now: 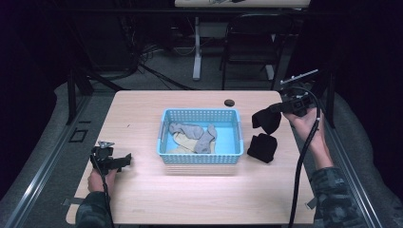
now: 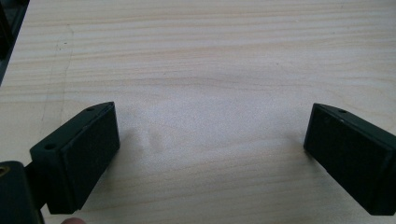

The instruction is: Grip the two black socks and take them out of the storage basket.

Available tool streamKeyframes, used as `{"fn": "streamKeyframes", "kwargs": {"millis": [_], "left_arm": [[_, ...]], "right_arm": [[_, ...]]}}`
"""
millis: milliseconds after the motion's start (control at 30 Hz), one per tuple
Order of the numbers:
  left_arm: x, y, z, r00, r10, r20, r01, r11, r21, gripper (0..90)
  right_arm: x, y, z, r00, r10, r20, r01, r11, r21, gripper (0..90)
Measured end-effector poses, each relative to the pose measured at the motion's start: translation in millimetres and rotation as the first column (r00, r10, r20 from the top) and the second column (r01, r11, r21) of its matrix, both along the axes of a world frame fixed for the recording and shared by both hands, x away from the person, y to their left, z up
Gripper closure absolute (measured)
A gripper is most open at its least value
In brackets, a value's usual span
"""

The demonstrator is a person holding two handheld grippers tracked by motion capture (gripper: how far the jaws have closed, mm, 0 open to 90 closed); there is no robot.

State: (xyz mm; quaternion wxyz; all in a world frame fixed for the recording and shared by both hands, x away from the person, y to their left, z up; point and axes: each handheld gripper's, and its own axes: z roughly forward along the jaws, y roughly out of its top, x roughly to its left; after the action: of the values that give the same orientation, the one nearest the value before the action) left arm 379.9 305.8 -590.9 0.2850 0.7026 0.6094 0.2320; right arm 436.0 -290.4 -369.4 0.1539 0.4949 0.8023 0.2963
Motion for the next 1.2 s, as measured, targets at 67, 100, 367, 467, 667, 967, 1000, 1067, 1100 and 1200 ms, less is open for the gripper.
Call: {"fn": "streamKeyframes", "kwargs": {"millis": [67, 100, 367, 467, 667, 967, 1000, 1067, 1100, 1200], "left_arm": [[0.0, 0.0, 0.0, 1.0000, 0.000, 0.000, 0.000, 1.0000, 0.000, 3.4], [0.0, 0.0, 0.0, 1.0000, 0.000, 0.000, 0.000, 1.0000, 0.000, 3.4], [0.0, 0.0, 0.0, 1.0000, 0.000, 0.000, 0.000, 1.0000, 0.000, 3.4], [0.0, 0.0, 0.0, 1.0000, 0.000, 0.000, 0.000, 1.0000, 0.000, 3.4], [-0.1, -0.1, 0.0, 1.0000, 0.000, 0.000, 0.000, 1.0000, 0.000, 3.4], [-0.1, 0.0, 0.0, 1.0000, 0.000, 0.000, 0.000, 1.0000, 0.000, 3.4], [-0.1, 0.0, 0.0, 1.0000, 0.001, 0.000, -0.001, 1.0000, 0.000, 3.4], [-0.1, 0.0, 0.0, 1.0000, 0.001, 0.000, -0.001, 1.0000, 0.000, 3.4], [-0.1, 0.0, 0.0, 1.0000, 0.001, 0.000, -0.001, 1.0000, 0.000, 3.4], [-0.1, 0.0, 0.0, 1.0000, 0.001, 0.000, -0.001, 1.0000, 0.000, 3.4]], "right_arm": [[3.0, -2.3, -8.0, 0.9999, -0.006, -0.014, 0.006, 1.000, -0.004, 87.0], [4.8, -3.1, -12.8, 0.9997, -0.017, -0.016, 0.017, 1.000, -0.010, 87.0], [16.2, -7.2, -34.6, 0.9985, -0.047, -0.028, 0.047, 0.999, -0.006, 86.9], [22.1, -5.1, -45.6, 0.9976, -0.063, -0.030, 0.062, 0.998, -0.010, 86.9], [25.3, -1.3, -84.5, 0.9906, -0.059, -0.124, 0.055, 0.998, -0.035, 86.6], [16.0, -7.3, -126.4, 0.9694, -0.061, -0.238, 0.052, 0.998, -0.042, 79.0], [14.3, -9.3, -128.4, 0.9700, -0.062, -0.235, 0.054, 0.998, -0.041, 77.0], [11.9, -12.7, -129.2, 0.9710, -0.061, -0.231, 0.058, 0.998, -0.021, 68.8], [9.8, -13.8, -128.9, 0.9719, -0.062, -0.227, 0.063, 0.998, -0.003, 65.3], [3.1, -18.5, -125.6, 0.9796, -0.043, -0.196, 0.049, 0.999, 0.022, 52.7]]}}
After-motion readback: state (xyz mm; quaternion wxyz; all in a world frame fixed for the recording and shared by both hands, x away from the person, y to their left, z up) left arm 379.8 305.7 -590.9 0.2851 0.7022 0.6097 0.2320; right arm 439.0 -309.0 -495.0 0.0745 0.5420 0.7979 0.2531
